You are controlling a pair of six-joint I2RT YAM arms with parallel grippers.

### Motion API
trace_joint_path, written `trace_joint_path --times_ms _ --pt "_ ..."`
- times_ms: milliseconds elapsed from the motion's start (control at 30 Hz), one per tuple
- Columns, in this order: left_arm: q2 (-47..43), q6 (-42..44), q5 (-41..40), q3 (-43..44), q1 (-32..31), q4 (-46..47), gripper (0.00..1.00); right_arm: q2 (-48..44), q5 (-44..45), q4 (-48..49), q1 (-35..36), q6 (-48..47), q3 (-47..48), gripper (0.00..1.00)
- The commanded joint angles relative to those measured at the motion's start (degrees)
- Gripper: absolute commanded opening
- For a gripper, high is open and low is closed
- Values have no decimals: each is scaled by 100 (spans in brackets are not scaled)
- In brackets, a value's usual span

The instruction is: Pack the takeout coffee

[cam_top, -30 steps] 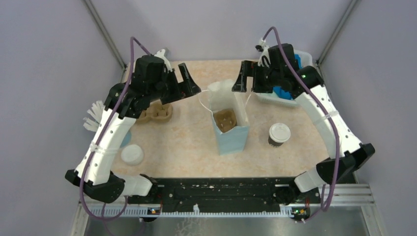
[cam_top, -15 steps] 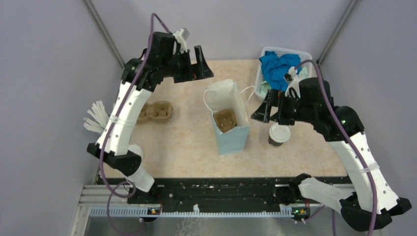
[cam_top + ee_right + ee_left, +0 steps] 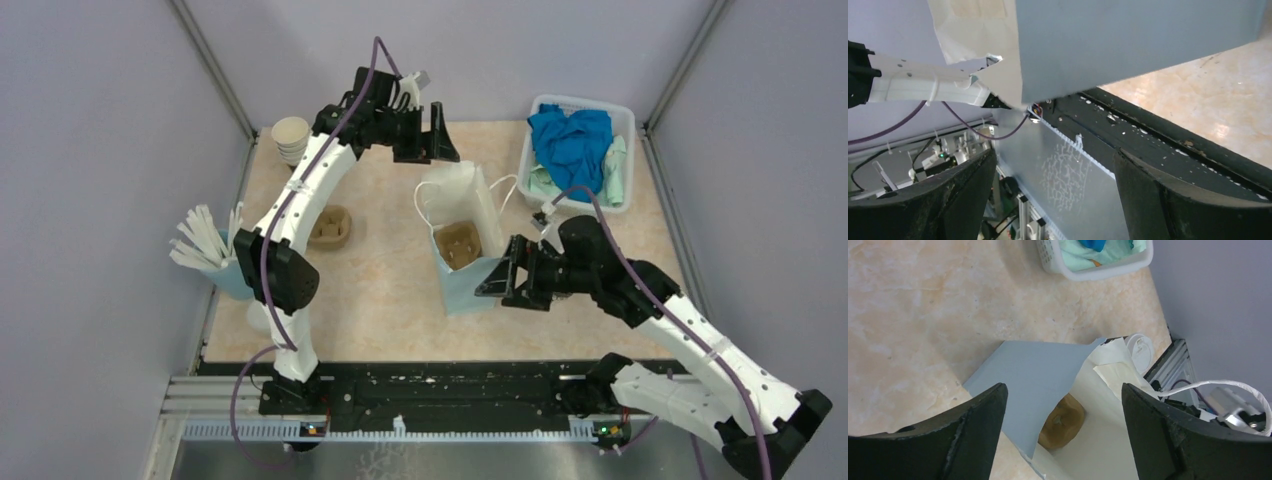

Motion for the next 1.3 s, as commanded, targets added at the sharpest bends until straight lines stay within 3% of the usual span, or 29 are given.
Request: trace_joint_path --times_ms 0,133,300,467,533,700,867,1000,1167,1267 --pt "7 61 883 -181 41 644 88 198 273 1589 299 834 -170 86" --pt "-281 117 815 -752 43 640 76 600 1058 1887 185 564 184 91" --pt "-1052 18 942 -1713 56 839 73 1569 645 1962 -700 -138 912 91" --pt "-2101 -107 263 -2701 205 661 75 2875 199 1523 -1055 -1271 2393 94" --pt "-2446 -164 -83 -2991 288 435 81 3436 17 991 -1068 -1670 3061 94" --pt "-2473 -257 -959 -2490 406 -513 91 3829 333 61 -1076 -1989 3708 96" --pt "-2073 -77 -1468 -1963 410 -888 91 3670 602 -102 -1076 -2072 3646 96" --pt "-1616 77 -2107 -1259 410 -1540 90 3731 1226 -990 -1078 -2413 4287 96" --pt "-1530 -14 -2649 -908 411 -1998 90 3588 2842 -2719 -1080 -3102 4967 96" --pt "-1659 -157 -2436 -1074 410 -1979 89 3360 3913 -3706 -1076 -3084 4565 99"
